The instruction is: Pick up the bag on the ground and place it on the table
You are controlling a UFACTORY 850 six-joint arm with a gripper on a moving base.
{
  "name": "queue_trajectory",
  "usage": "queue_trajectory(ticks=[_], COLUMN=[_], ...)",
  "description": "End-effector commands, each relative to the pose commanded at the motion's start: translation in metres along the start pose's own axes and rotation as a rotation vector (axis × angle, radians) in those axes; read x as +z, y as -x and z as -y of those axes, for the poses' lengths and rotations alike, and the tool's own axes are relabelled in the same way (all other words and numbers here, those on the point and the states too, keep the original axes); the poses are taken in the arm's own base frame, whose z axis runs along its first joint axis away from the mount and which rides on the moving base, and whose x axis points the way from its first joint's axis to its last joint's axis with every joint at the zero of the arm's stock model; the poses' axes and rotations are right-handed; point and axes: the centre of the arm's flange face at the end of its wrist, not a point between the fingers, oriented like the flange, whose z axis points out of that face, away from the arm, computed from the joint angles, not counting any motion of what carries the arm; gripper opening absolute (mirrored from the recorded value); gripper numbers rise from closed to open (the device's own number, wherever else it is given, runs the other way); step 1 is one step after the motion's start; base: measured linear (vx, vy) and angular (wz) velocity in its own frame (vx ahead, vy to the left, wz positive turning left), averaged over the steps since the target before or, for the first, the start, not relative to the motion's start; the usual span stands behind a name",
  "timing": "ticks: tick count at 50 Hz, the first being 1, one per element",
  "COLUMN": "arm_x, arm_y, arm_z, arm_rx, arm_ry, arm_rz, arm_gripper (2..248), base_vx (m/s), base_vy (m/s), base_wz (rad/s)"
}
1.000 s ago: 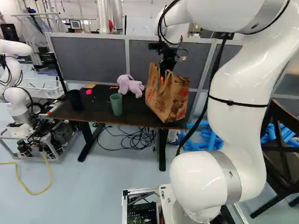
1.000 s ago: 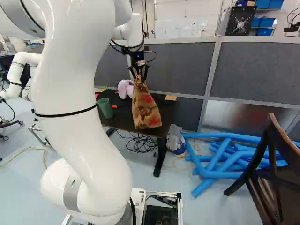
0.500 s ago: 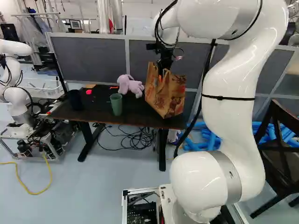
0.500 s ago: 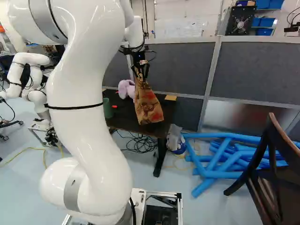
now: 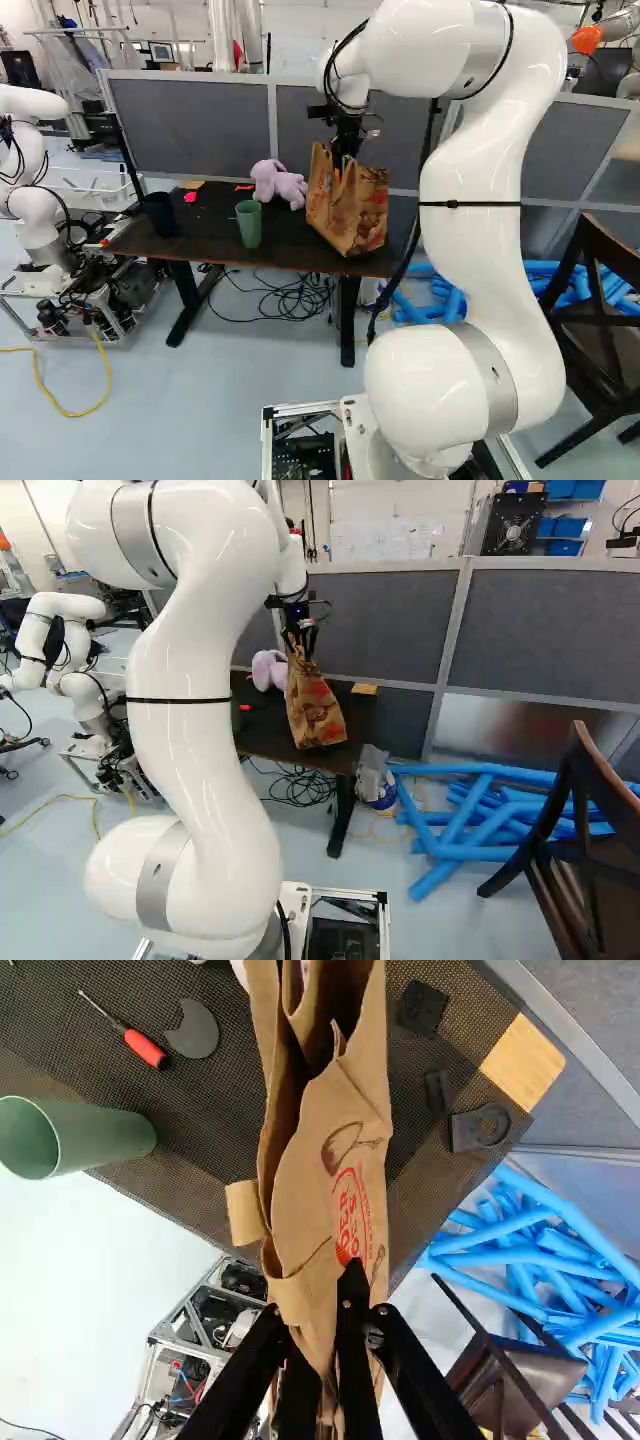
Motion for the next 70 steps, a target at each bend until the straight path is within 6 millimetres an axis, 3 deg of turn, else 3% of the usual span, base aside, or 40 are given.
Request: queue_trajectory(ticks=[22,32,33,37,38,42,43,47,48,53,54,58,59,63,64,70], arm_x=[0.035,0.04,0.04,0.04,0.04,0.04,0.04,0.04,0.04,0.04,0.04,0.04,0.04,0.04,0.04,0.04], arm_y=[-0.013,-0.014,-0.014,-0.014,-0.014,-0.014,-0.014,-0.014,-0.014,-0.014,-0.014,-0.014,-0.014,-0.014,-0.014,-0.014], arm_z=[0.001,0.0,0.0,0.0,0.0,0.0,0.0,0.0,0.0,0.0,0.0,0.0,0.0,0.0,0.0,0.0], arm_rx=[-0.008,-0.008,-0.008,-0.008,-0.008,-0.008,-0.008,-0.008,-0.008,-0.008,-0.008,-0.008,-0.008,-0.008,-0.008,-0.008], arm_ry=[-0.018,-0.02,-0.02,-0.02,-0.02,-0.02,-0.02,-0.02,-0.02,-0.02,-0.02,-0.02,-0.02,-0.02,-0.02,-0.02], arm_rz=[0.041,0.047,0.047,0.047,0.047,0.047,0.047,0.047,0.047,0.047,0.047,0.047,0.047,0.047,0.047,0.047], arm_gripper=[21,21,39,39,71,71,105,105,139,139,175,175,212,212,245,247], base_vx=[0.0,0.0,0.0,0.0,0.0,0.0,0.0,0.0,0.0,0.0,0.0,0.0,0.0,0.0,0.0,0.0], base_vy=[0.0,0.0,0.0,0.0,0.0,0.0,0.0,0.0,0.0,0.0,0.0,0.0,0.0,0.0,0.0,0.0], base_wz=[0.0,0.0,0.0,0.0,0.0,0.0,0.0,0.0,0.0,0.0,0.0,0.0,0.0,0.0,0.0,0.0])
